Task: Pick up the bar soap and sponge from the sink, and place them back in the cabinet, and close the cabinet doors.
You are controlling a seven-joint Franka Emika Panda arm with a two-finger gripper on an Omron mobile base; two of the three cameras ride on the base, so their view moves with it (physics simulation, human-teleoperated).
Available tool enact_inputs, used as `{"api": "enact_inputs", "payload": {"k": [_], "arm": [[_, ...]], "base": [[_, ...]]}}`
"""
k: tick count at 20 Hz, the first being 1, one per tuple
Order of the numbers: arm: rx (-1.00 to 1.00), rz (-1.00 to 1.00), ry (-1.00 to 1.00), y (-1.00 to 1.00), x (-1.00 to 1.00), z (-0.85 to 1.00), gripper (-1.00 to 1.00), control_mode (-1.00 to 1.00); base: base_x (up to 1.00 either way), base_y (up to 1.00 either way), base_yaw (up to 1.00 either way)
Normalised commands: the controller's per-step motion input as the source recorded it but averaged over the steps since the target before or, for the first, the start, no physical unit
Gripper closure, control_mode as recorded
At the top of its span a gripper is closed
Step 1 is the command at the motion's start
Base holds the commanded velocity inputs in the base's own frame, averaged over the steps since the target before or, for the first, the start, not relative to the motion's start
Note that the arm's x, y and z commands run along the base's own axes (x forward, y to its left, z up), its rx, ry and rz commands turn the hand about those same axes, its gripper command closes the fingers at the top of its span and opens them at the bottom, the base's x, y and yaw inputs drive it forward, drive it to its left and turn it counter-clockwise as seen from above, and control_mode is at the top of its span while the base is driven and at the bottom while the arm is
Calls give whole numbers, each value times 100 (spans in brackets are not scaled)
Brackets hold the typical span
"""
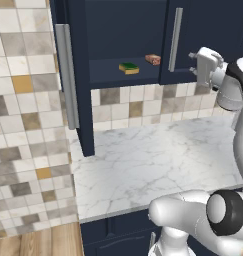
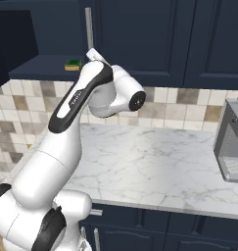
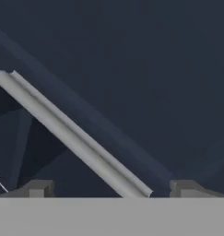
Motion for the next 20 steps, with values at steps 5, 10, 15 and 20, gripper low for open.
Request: {"api": "enact_inputs", "payload": {"k": [5, 10, 15, 20], "arm": [[-24, 0, -26, 0, -47, 0, -100, -100], [-25, -4, -19, 8, -46, 0, -100, -100], [-24, -8, -14, 16, -55, 1, -100, -100], [-19, -13, -7, 27, -55, 18, -100, -100]], "base": [[0, 0, 0], [0, 0, 0], [0, 0, 0], [0, 0, 0]]}}
